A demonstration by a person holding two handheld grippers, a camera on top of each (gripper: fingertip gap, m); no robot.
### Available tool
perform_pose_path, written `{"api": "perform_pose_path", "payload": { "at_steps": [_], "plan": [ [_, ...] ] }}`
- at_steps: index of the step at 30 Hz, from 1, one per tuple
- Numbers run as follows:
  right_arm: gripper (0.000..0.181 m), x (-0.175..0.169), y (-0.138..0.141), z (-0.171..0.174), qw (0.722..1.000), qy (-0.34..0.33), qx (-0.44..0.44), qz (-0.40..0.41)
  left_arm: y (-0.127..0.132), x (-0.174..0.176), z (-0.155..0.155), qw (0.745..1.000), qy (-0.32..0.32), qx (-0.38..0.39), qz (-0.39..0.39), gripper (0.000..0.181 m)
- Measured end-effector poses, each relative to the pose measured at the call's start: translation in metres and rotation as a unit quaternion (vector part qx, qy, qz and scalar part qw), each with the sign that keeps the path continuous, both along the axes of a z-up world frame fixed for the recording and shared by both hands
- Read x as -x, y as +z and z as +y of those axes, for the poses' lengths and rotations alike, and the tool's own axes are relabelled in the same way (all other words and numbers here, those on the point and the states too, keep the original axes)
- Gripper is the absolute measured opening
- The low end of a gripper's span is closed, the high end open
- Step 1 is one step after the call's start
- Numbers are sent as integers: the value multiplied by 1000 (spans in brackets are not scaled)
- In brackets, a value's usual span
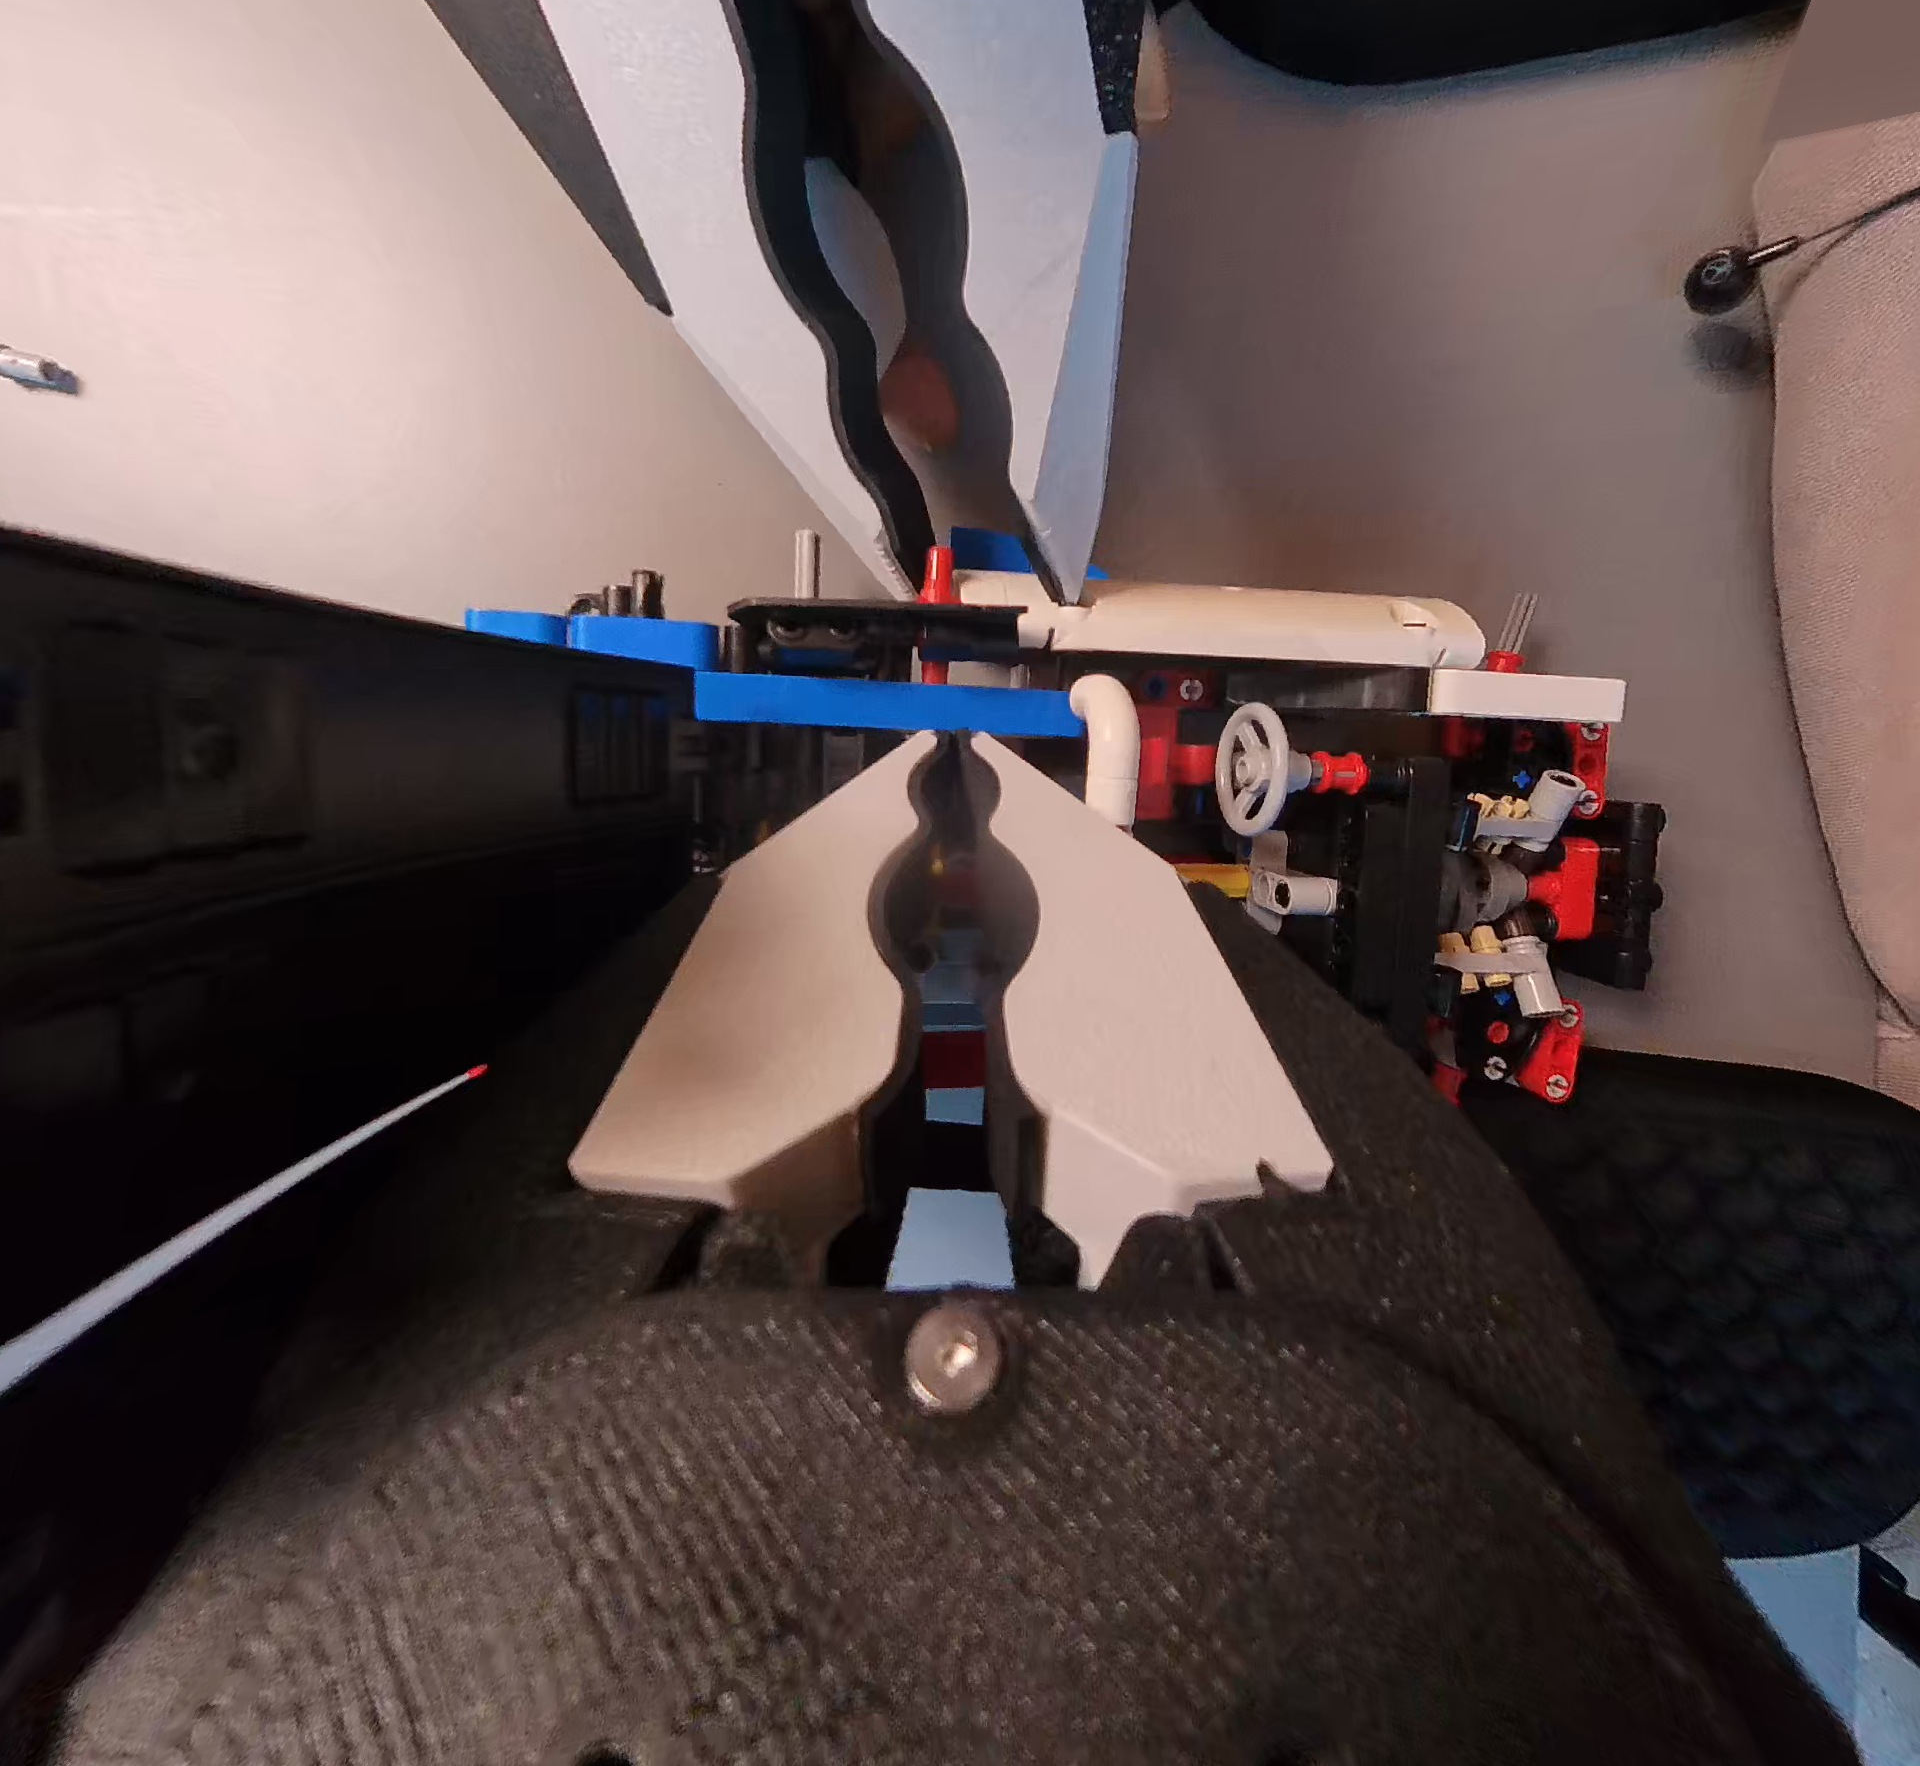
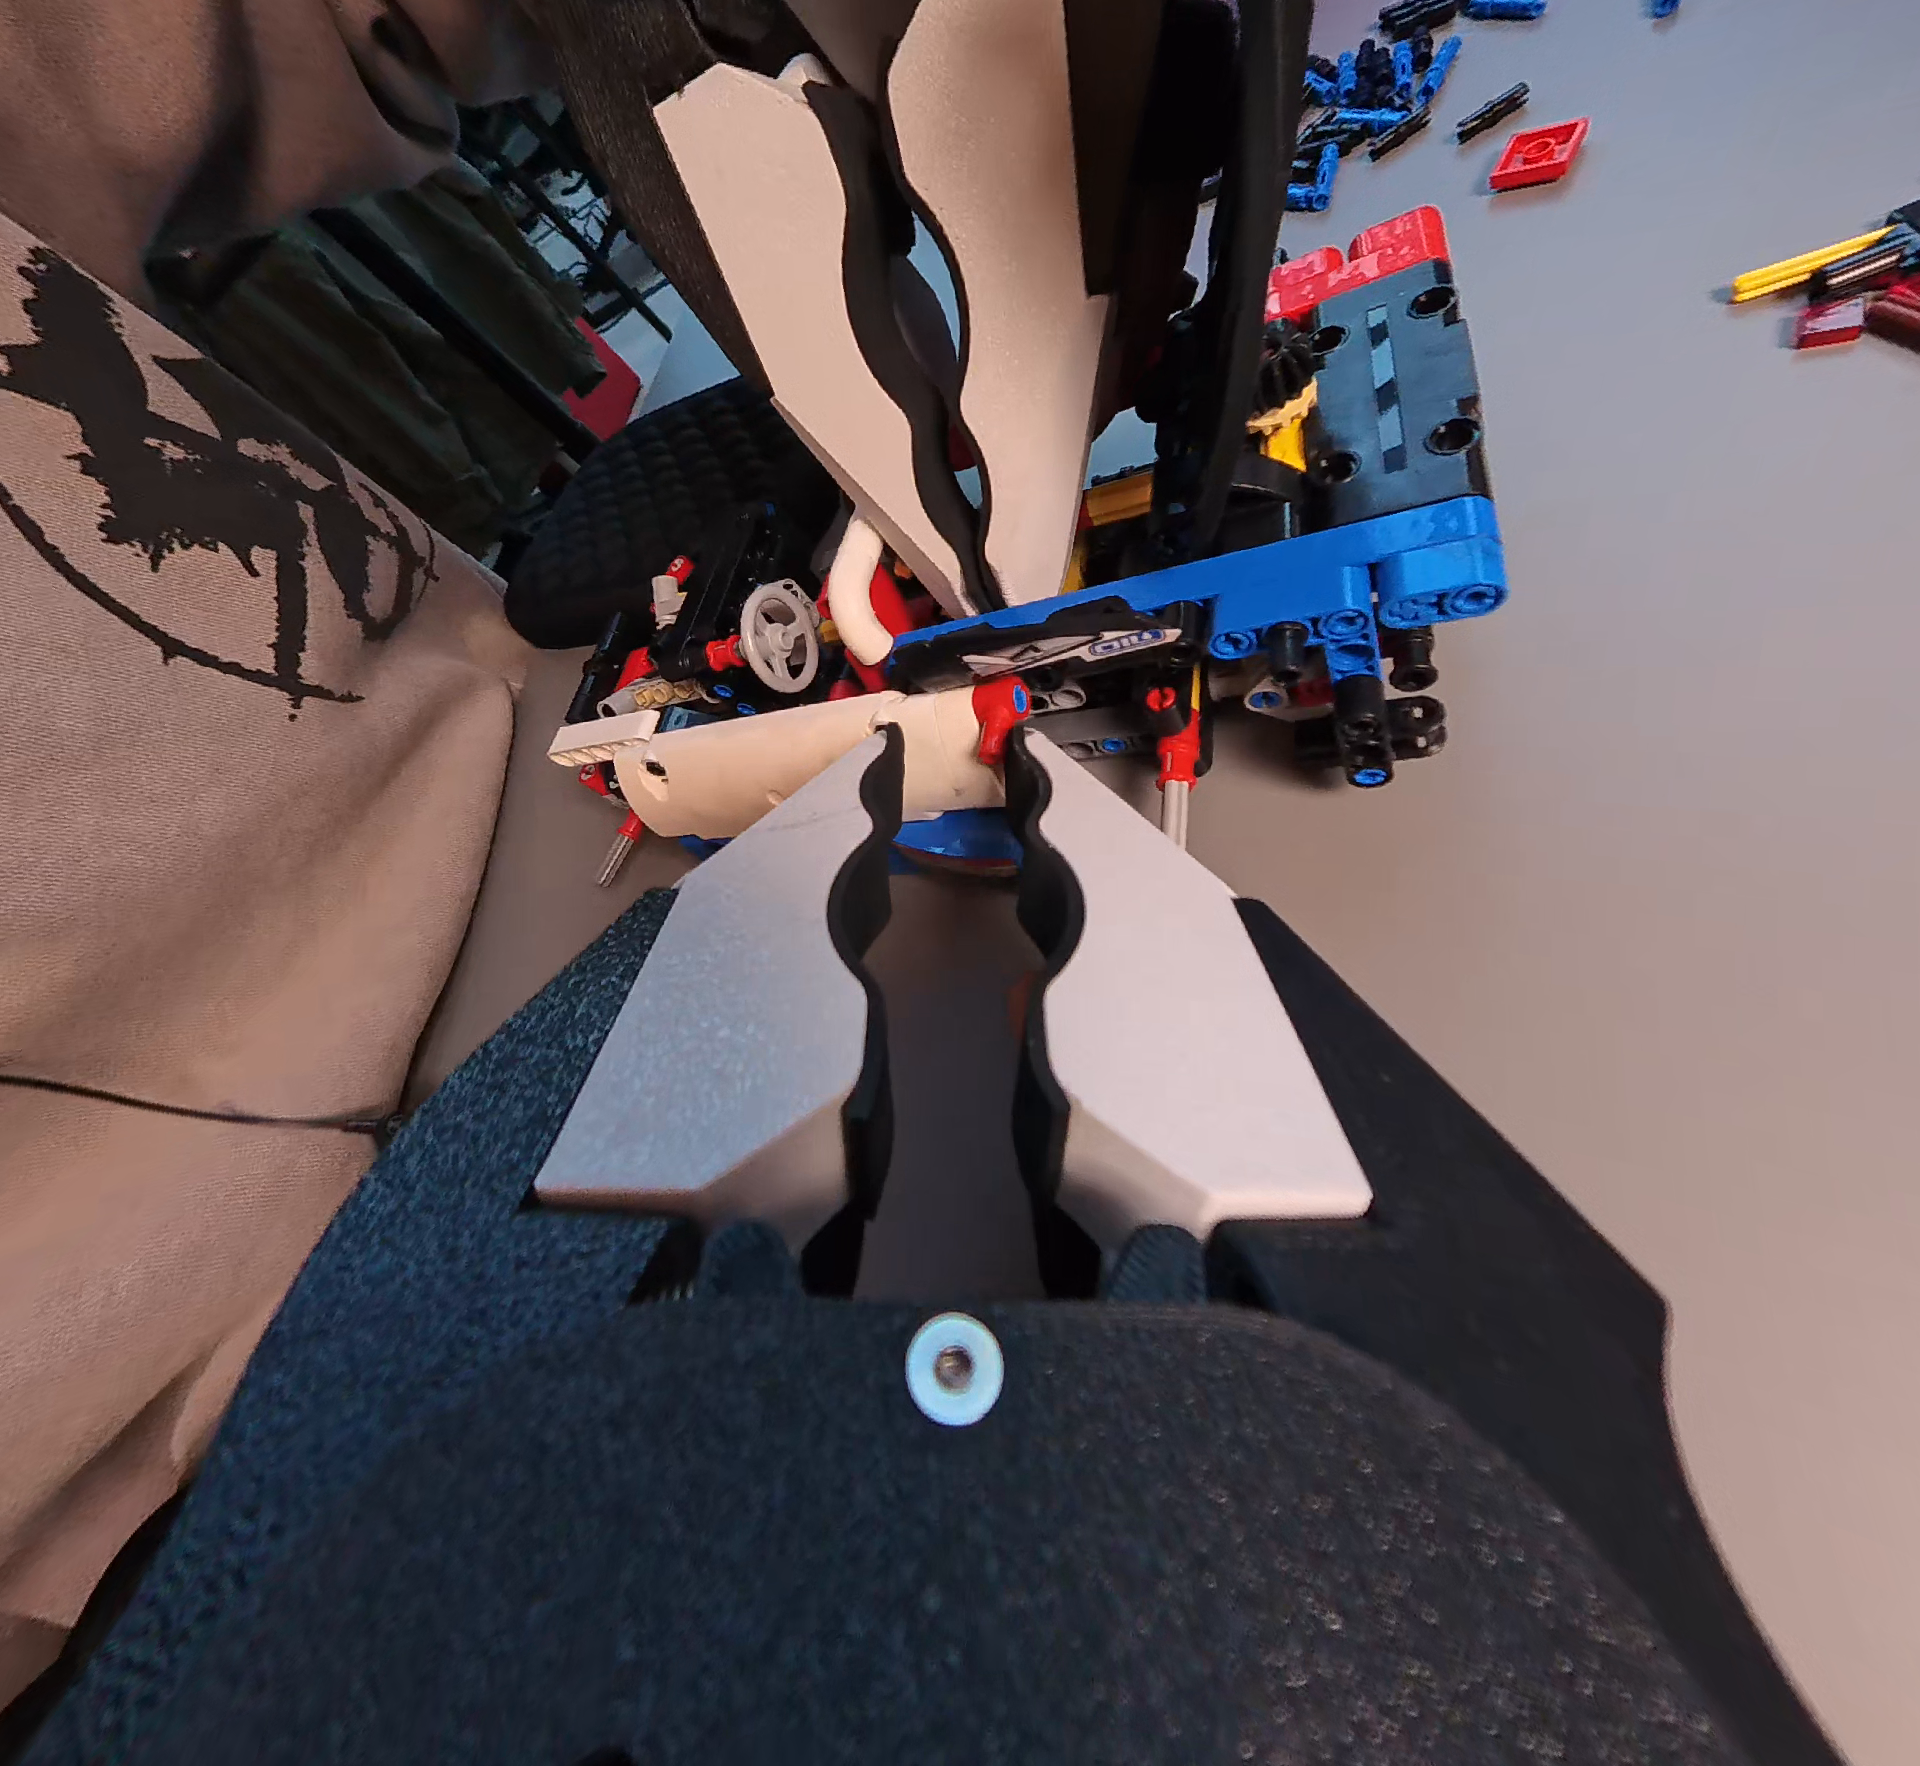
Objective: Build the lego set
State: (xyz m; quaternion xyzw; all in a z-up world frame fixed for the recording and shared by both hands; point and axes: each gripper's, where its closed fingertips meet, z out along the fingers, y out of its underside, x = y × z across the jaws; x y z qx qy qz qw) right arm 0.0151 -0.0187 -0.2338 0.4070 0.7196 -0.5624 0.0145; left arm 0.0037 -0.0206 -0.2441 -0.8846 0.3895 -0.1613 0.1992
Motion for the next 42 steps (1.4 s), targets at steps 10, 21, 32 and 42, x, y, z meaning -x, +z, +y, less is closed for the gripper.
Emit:
{"api": "perform_pose_path", "payload": {
  "at_steps": [10,21,32,42],
  "plan": [
    [16,-1,0,-1,1000,10,-1,-1,0,-2,0,1000,6,-4,-7,0],
    [16,-3,-2,1,999,20,-29,-31,1,-2,0,1000,-2,-3,-24,0],
    [16,-3,-3,1,996,6,-52,-71,0,-2,0,1000,4,2,-14,0],
    [16,-4,-3,1,992,12,-75,-96,1,-2,0,1000,9,1,-13,0]
  ]
}}
